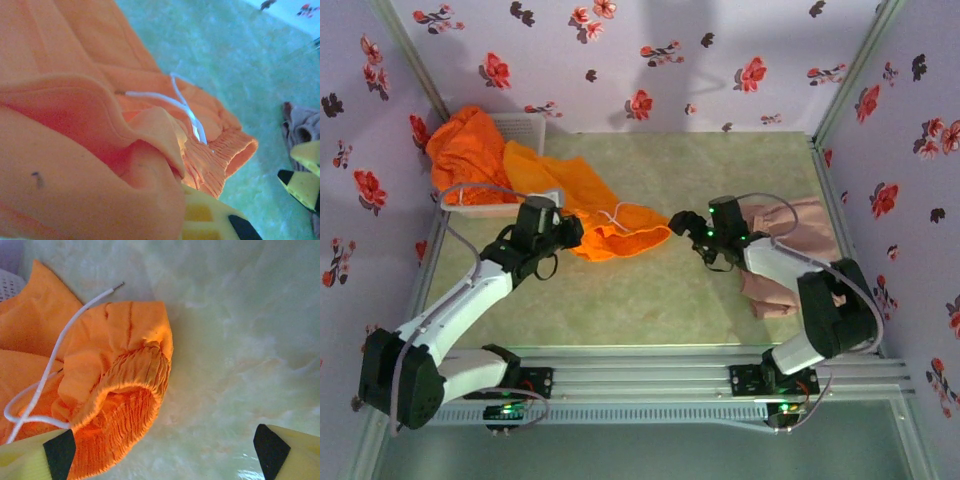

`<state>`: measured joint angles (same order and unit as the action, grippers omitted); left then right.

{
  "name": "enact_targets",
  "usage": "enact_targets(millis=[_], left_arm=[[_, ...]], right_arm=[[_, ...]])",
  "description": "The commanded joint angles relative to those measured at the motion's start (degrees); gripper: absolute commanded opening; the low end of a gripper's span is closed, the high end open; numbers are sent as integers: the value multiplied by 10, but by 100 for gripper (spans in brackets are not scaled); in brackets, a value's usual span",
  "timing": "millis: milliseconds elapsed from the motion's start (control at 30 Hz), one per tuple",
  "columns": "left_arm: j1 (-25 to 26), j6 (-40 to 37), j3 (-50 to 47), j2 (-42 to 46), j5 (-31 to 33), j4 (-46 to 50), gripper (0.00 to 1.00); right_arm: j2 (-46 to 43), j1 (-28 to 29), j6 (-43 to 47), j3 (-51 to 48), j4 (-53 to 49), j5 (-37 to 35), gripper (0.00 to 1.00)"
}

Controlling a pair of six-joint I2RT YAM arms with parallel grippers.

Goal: Fold and stack the shorts

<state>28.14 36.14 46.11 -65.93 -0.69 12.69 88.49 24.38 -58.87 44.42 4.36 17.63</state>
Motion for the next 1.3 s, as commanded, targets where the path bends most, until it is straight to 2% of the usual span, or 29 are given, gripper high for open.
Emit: enact_targets(millis=[0,300,467,567,667,700,767,900,1067,1267], left_arm=[[4,9,-6,-1,-2,-4,0],[3,7,-17,5,-1,-6,0],[3,8,-24,10,-1,-12,0],[4,7,-26,16,1,-12,0],[3,6,-21,27,4,-7,0],[4,5,-17,32,5,-4,0],[4,5,-2,43,5,7,0],[30,-7,48,70,13,29,0],[123,-44,155,59,77,49,0],[248,-93,290,-7,146,37,0]], right_arm=[[52,15,-102,18,90,5,92],[148,28,-169,49,177,21,85],[184,34,-190,76,197,28,73],[208,37,-199,94,202,38,48],[220,35,-189,119,186,39,17],[221,33,-178,135,170,39,9],[223,28,-150,174,131,40,0],[237,13,-57,317,-5,46,0],[272,-16,25,525,-116,77,0],[345,-45,83,795,-218,135,0]])
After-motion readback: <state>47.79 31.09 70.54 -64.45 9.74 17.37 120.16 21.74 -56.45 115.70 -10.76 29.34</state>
